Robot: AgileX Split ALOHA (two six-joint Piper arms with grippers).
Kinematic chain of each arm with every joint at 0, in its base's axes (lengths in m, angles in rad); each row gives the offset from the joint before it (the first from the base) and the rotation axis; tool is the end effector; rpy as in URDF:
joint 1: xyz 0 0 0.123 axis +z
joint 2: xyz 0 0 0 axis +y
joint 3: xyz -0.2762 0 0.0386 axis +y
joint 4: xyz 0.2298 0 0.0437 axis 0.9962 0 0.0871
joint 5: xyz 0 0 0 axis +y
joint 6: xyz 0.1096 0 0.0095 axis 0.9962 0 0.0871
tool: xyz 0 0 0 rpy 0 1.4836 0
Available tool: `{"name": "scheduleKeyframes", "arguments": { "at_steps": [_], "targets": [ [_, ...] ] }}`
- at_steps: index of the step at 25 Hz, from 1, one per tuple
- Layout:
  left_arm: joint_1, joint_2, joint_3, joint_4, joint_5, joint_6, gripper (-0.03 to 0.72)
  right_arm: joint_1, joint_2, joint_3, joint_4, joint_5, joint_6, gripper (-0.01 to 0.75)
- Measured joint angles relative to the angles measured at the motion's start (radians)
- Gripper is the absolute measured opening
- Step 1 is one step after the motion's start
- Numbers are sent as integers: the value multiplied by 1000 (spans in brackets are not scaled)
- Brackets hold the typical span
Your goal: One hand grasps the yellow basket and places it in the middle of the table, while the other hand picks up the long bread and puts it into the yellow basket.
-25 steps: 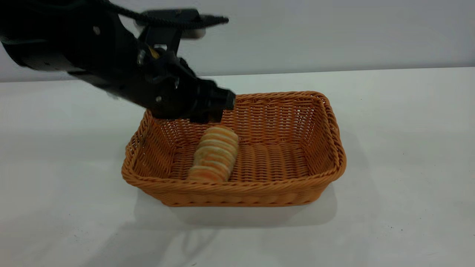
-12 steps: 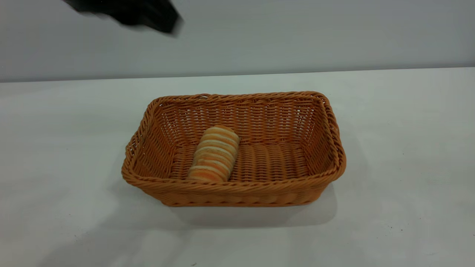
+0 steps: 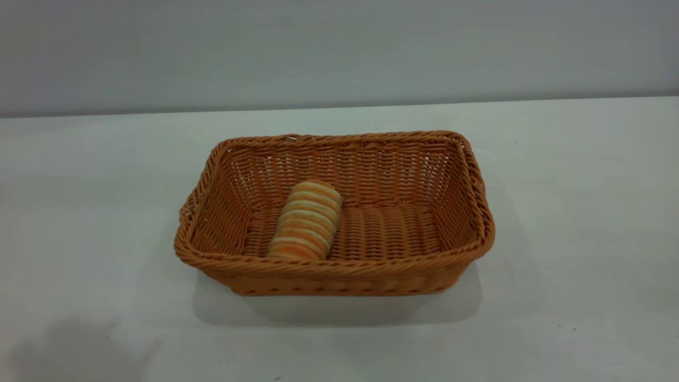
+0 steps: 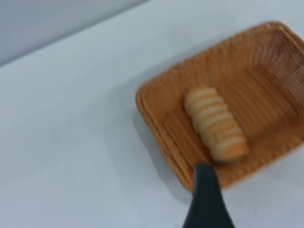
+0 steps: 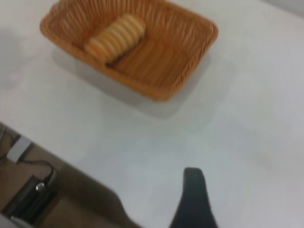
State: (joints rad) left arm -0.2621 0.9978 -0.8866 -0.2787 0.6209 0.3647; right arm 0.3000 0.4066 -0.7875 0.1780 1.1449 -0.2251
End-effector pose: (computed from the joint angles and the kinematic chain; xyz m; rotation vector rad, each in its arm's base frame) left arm 0.1923 -0.0698 0.3302 0.5230 2.1356 -0.2473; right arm 0.0365 0.0299 0.3261 -0.5870 2.1660 0.2621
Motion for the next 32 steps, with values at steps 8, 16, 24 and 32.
{"name": "scheduleKeyframes", "arguments": {
  "at_steps": [8,16,24,32],
  "targets": [
    [1,-264,165,2,92,0,571,0,-158,230,-26,-3,29,585],
    [1,-491,266,5,239,-16,571,0,-291,307,-130,-23,104,585],
    [1,-681,270,37,382,-37,571,0,-318,308,-135,-23,113,585],
    [1,-830,325,107,466,-143,571,0,-318,308,-135,-23,117,585]
  ]
}}
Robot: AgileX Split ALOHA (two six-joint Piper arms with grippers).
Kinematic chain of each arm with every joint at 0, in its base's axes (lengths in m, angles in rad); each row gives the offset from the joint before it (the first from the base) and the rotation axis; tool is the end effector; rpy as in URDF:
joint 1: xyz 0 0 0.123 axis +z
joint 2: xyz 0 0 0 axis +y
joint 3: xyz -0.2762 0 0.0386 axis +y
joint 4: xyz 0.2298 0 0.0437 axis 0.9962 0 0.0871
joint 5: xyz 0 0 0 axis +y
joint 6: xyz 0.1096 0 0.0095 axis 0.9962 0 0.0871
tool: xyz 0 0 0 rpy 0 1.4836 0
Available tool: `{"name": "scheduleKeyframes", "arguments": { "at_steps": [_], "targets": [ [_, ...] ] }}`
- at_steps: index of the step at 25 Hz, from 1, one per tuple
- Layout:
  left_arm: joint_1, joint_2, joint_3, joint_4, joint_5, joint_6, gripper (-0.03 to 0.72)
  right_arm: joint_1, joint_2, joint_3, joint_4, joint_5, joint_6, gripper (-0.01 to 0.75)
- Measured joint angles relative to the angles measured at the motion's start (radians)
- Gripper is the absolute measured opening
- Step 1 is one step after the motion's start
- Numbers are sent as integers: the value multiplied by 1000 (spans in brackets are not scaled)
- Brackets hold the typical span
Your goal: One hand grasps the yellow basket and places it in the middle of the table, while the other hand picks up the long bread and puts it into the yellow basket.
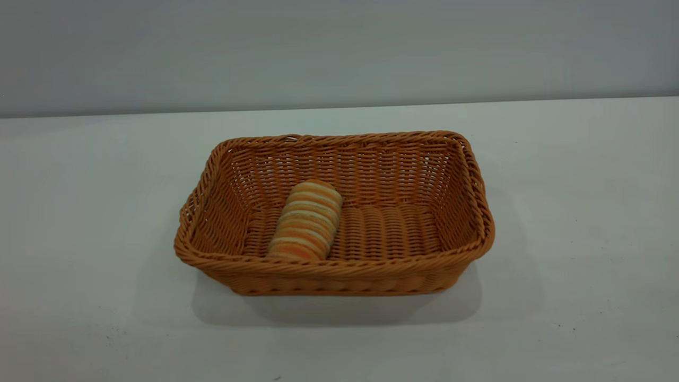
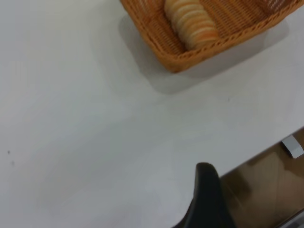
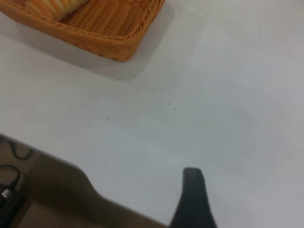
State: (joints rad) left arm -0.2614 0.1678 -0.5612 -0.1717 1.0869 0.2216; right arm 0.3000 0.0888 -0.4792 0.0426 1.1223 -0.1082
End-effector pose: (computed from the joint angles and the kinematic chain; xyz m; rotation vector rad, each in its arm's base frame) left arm 0.0144 -0.0211 0.2742 0.5192 2.1095 -0.2336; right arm 0.0102 0.0076 0.2477 -0.4506 2.1730 0.1587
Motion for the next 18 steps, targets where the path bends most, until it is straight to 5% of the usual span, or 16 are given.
{"name": "scheduleKeyframes", "arguments": {
  "at_steps": [18],
  "targets": [
    [0,-147,71,123,49,-105,571,0,0,0,0,0,3,585]
  ]
}}
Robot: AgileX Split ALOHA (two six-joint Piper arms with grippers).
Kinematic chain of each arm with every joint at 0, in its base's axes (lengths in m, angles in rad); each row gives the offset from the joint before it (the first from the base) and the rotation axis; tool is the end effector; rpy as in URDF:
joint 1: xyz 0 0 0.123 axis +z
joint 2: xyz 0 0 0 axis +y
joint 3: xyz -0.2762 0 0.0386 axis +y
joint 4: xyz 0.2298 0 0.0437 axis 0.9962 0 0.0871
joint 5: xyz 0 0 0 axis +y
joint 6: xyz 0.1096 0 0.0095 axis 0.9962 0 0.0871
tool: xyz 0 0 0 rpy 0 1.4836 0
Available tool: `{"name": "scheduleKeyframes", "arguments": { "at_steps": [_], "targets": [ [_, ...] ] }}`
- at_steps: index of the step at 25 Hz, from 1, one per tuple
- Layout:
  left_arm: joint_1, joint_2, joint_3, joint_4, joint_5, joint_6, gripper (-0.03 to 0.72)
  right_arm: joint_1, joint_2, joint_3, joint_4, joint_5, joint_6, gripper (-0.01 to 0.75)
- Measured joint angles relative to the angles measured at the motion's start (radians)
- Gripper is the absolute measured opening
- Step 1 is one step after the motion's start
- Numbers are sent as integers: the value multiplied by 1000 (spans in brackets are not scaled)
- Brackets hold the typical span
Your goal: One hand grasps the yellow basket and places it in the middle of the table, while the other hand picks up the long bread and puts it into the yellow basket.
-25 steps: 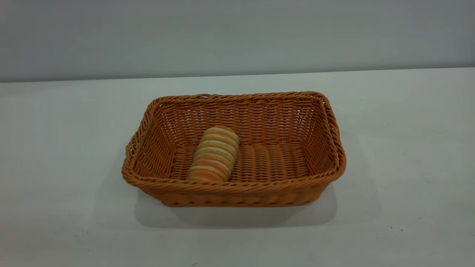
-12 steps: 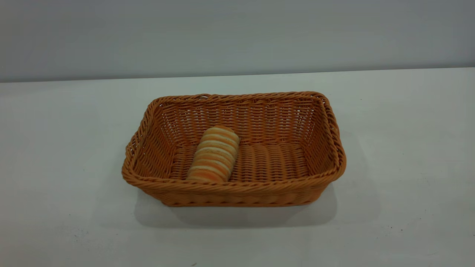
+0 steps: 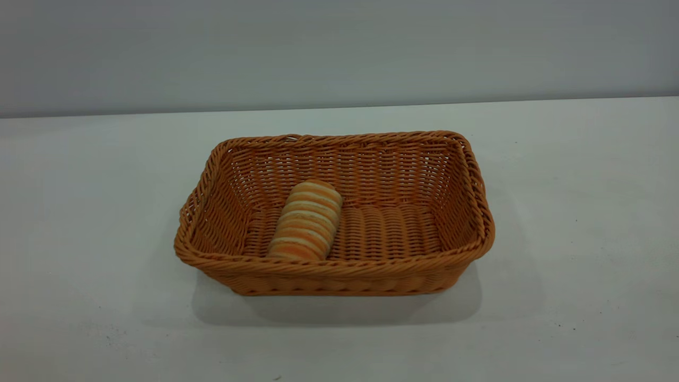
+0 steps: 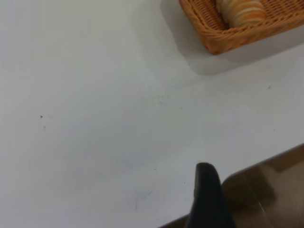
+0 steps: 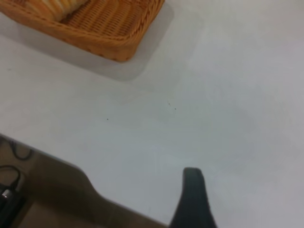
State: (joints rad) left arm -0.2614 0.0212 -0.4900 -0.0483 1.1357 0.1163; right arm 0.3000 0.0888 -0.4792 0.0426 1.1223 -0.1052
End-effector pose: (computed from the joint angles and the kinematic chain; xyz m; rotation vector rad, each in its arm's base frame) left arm 0.0006 -0.0051 0.2500 0.4077 2.1139 -0.1432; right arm 0.0102 0.0076 0.2477 -0.4473 2.1737 0.1603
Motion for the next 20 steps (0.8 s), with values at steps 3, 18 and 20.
{"name": "scheduleKeyframes", "arguments": {
  "at_steps": [3,18,20],
  "targets": [
    [0,0,0,0,0,0,571,0,0,0,0,0,0,585],
    [6,0,1,0,0,0,571,-30,0,0,0,0,0,585],
    [40,-4,1,0,0,-1,571,-78,0,0,0,0,0,585]
  ]
}}
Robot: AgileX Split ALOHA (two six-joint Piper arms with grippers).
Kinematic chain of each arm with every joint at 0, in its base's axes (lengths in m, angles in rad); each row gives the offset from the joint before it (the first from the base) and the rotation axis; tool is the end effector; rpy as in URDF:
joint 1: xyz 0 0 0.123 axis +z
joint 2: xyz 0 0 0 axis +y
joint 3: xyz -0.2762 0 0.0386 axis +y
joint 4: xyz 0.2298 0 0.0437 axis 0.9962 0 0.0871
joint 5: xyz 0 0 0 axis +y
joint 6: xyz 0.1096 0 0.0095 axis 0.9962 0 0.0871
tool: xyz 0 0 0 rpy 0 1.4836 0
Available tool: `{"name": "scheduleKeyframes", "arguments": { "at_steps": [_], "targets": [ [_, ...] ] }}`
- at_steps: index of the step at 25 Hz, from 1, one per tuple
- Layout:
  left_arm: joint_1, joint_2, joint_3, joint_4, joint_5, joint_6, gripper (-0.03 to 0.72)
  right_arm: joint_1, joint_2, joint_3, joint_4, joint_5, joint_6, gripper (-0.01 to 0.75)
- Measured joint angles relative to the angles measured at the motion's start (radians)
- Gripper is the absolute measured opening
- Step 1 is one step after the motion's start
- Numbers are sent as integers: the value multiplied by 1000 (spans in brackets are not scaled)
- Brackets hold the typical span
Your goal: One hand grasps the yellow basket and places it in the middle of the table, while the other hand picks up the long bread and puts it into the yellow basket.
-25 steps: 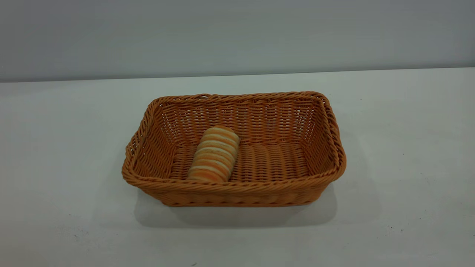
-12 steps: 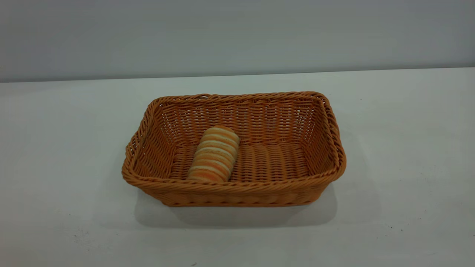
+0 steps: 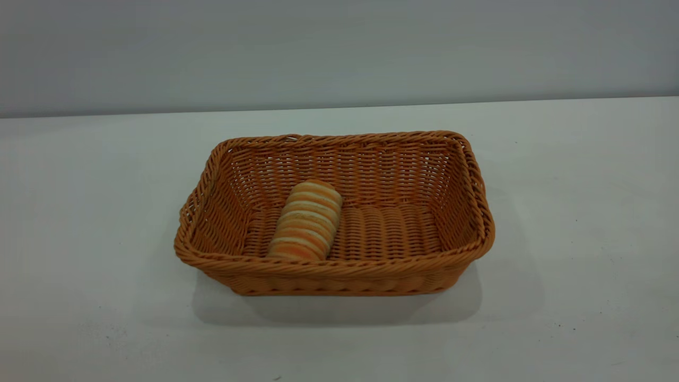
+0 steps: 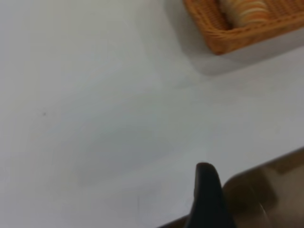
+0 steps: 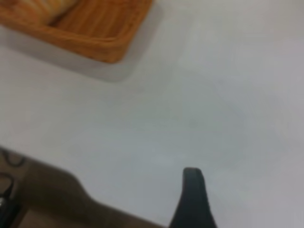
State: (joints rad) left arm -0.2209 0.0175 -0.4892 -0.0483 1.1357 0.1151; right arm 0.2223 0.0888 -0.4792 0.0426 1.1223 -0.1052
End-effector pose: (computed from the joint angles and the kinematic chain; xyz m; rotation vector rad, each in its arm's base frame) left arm 0.0004 -0.0050 0.2498 0.3629 2.1181 -0.1205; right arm 0.0108 0.0068 0.2477 -0.3622 2.1873 0.1175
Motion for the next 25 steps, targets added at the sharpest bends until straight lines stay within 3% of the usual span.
{"name": "scheduleKeyframes", "arguments": {
  "at_steps": [5,9,25],
  "targets": [
    [151,-36,0,0,0,0,571,-136,0,0,0,0,1,585],
    [231,-37,0,0,0,0,571,-190,0,0,0,0,3,585],
    [237,-37,0,0,0,0,571,-171,0,0,1,0,3,585]
  ]
}}
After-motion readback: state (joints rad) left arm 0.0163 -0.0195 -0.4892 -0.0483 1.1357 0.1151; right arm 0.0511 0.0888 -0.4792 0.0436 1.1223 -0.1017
